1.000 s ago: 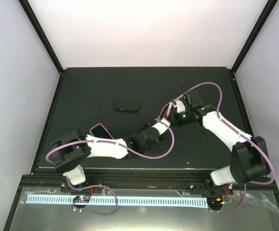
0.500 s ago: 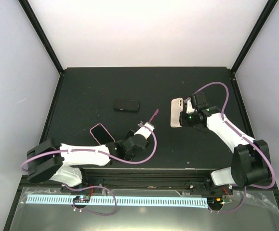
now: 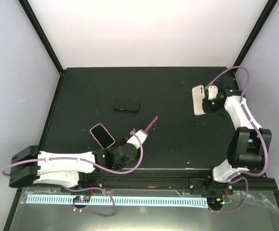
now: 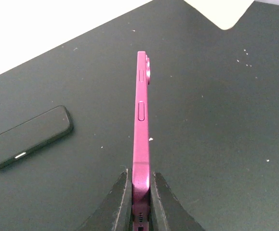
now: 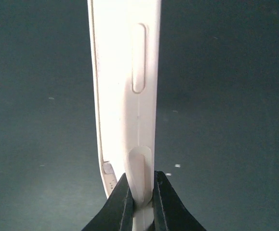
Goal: Take the phone out of the phone case
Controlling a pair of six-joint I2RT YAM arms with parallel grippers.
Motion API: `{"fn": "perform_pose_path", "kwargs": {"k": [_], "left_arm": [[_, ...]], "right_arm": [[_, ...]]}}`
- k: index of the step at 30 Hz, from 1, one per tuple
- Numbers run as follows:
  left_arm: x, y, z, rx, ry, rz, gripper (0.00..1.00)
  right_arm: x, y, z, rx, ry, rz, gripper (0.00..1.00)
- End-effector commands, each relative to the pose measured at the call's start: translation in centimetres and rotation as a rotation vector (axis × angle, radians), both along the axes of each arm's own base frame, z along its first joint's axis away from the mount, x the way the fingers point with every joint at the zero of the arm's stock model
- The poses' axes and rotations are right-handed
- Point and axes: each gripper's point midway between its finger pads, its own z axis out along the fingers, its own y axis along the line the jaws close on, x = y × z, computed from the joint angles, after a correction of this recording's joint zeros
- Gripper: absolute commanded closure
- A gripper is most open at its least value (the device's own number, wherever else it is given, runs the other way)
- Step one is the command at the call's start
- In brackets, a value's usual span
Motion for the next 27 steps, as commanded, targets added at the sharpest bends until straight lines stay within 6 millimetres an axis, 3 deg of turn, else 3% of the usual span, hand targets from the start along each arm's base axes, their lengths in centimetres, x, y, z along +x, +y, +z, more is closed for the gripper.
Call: {"fn": "perform_pose_path", "kwargs": {"k": [1,3,6,13,20,27], "left_arm": [[-0.4,0.5,0.7,-0.035,-0.006,0.016,0.99],[-0.6,0.5,0.6,-0.033,-0.009,0.012,0.98],[-0.8,0.5,0.3,-0.032,-0.01,-0.003,0.98],[-1.2,0.0,-0.5,-0.009,-0.003,-0.039,0.98],[-1.2,-0.2,-0.8,0.019,-0.013,-0.045,0.98],[-0.9,-0.3,-1.2,0.058,-0.028,-0.029,0.98]], "right_arm": [[-0.8,-3.2,-2.3,0.003,0.138,0.048,0.99],[-0.5,-4.6,-3.2,0.079,0.183,0.004,0.99],[0.3,-5.2,-3.5,0.224,0.21,-0.003,0.99],[4.2,-7.7,-5.9,0.179,0.313,0.009,0.99],[5.7,-9.2,-8.9,0.171,0.36,-0.057,0.95],[6.1,-10.4,-7.3,0.138,0.273,-0.147,0.57]]}}
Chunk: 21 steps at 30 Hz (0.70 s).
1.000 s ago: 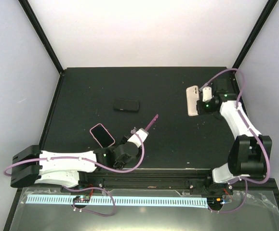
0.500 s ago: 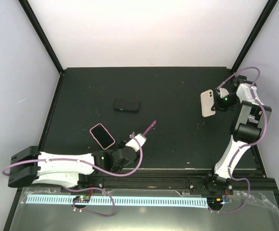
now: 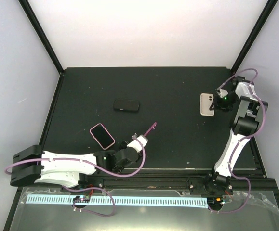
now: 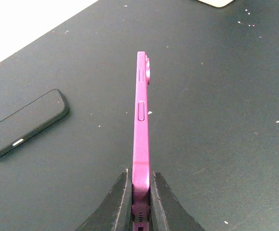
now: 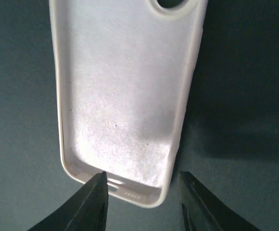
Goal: Take the phone out of the phone case
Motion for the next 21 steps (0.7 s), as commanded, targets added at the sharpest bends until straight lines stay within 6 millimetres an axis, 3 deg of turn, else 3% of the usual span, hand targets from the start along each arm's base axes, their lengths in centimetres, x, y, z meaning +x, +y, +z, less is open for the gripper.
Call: {"fn": "perform_pose_path", "kwargs": {"k": [1,4,6,11,15,21], "left_arm": [[0.5,-1.0,1.9,-0.041,-0.05,0.017,0.98],[0.8,-1.1,1.6,-0.012,-0.064,0.03,0.98],[1.3,-1.0,1.6,0.015,-0.083,0.062,0.98],[2.7,-1.4,1.5,0.072,-0.158,0.127,0.98],[3.8,-2.5,2.7,0.094,-0.231,0.172,0.98],[5.5,-4.5,4.6,0.197,-0.397,0.216,0.98]], "right_arm": [[0.4,-1.3,2.4,-0.094,-0.087,-0.061,0.51],[-0.2,-1.7,4.2,-0.142,-0.145,-0.066,0.5],[-0.8,-0.5,6.0,-0.108,-0.208,-0.066,0.51],[-2.9,6.3,10.3,0.095,-0.329,-0.001,0.56],[-4.2,10.3,13.2,0.222,-0.501,-0.003,0.57],[-6.8,17.7,14.6,0.431,-0.484,0.13,0.55]]}}
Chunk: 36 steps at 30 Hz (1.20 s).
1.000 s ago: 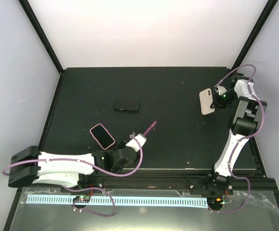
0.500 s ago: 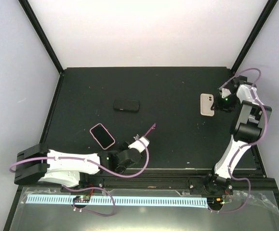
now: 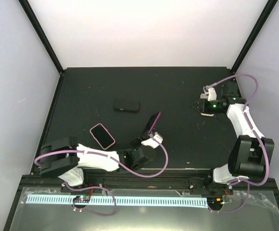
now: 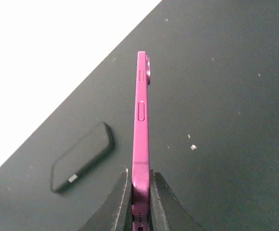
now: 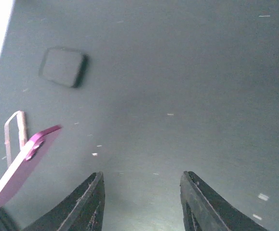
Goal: Take the phone out of the phone case
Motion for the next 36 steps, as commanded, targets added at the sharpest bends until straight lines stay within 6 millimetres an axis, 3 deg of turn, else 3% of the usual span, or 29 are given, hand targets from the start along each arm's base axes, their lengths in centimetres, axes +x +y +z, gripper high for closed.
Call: {"fn": "perform_pose_path", "kwargs": {"k": [1,7,15,22,25,34,35,36], "left_arm": [[2.1,-2.1,5.5,-0.01,-0.209,0.07,0.98],[3.5,-5.0,7.9,0.124,-0.366,0.06,0.98],[4.6,-7.7,8.2,0.3,-0.469,0.055,0.99],[4.9,-8.5,8.1,0.339,-0.487,0.056,0.98],[5.1,-8.9,7.7,0.361,-0.481,0.046,0.99],[5.6,-10.5,7.7,0.405,-0.504,0.04,0.98],[5.6,-10.5,7.8,0.4,-0.506,0.047,0.94],[5.8,-10.3,7.9,0.392,-0.502,0.066,0.76]], "right_arm": [[-0.3,5.9,2.7,0.182,-0.06,0.149,0.54],[-1.8,10.4,5.3,0.303,-0.084,0.242,0.52],[-1.8,12.6,4.7,0.341,-0.008,0.249,0.5],[-2.0,13.8,4.3,0.403,0.054,0.252,0.49],[-2.3,14.1,4.6,0.42,0.065,0.245,0.56],[-2.4,14.2,4.9,0.464,0.088,0.212,0.94],[-2.2,14.2,5.0,0.462,0.085,0.217,0.97],[-1.9,14.2,5.2,0.459,0.078,0.219,0.98]]}}
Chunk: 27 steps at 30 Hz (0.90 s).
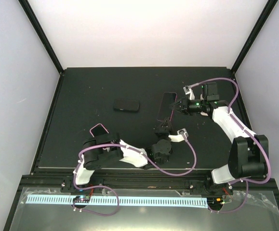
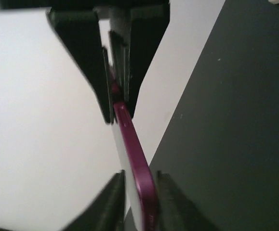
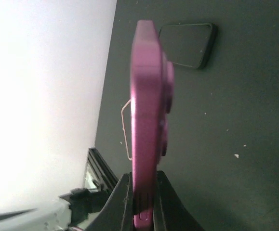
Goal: Take the phone out of the phone case
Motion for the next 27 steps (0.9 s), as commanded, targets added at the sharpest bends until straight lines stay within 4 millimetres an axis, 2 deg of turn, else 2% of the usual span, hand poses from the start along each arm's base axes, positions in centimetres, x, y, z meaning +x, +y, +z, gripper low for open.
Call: {"fn": "perform_pose_path", "kwargs": {"k": [1,2,3,4,6,9,11,13,16,20,21,27], "left_arm": [[0.6,-0.5,3.0,-0.087,-0.05,0.023,0.55],[0.5,0.0,3.0,-0.109,-0.052,0.041,0.33],[0.4,0.5,3.2,-0.137,-0.051,0.05,0.18],[0.2,1.1,2.9,-0.149,-0.037,0.059,0.1],[-0.4,2.2,2.8,-0.249,0.03,0.063,0.02],[-1.9,3.5,-0.1,-0.387,0.319,0.015,0.01],[-3.0,4.8,-1.1,-0.509,0.527,-0.012,0.01],[-4.7,5.8,-2.0,-0.578,0.652,-0.069,0.01],[-6.4,7.5,-2.4,-0.711,0.771,-0.096,0.01],[-8.7,8.1,-2.5,-0.851,0.968,-0.208,0.03],[-8.9,8.5,-2.2,-0.892,0.99,-0.218,0.04],[-8.4,11.3,-3.7,-0.971,1.028,-0.121,0.04]], "right_arm": [[0.9,0.6,1.8,0.015,-0.099,0.041,0.99],[1.4,0.5,2.2,0.016,-0.107,0.034,0.99],[2.0,0.2,2.6,0.019,-0.113,0.022,0.99],[2.8,-0.2,3.0,0.018,-0.123,0.011,0.99],[4.1,-1.0,3.8,-0.016,-0.169,-0.008,0.99],[5.3,-2.4,3.4,-0.14,-0.258,-0.014,0.99],[5.6,-2.9,2.0,-0.207,-0.266,-0.002,0.99],[5.7,-2.9,0.2,-0.239,-0.235,0.029,0.98],[6.1,-2.8,-3.0,-0.258,-0.143,0.07,0.98],[7.0,-2.3,-7.9,-0.268,0.02,0.124,0.97],[7.0,-2.0,-8.8,-0.263,0.05,0.142,0.96],[8.0,-0.3,-12.6,-0.258,0.13,0.191,0.96]]}}
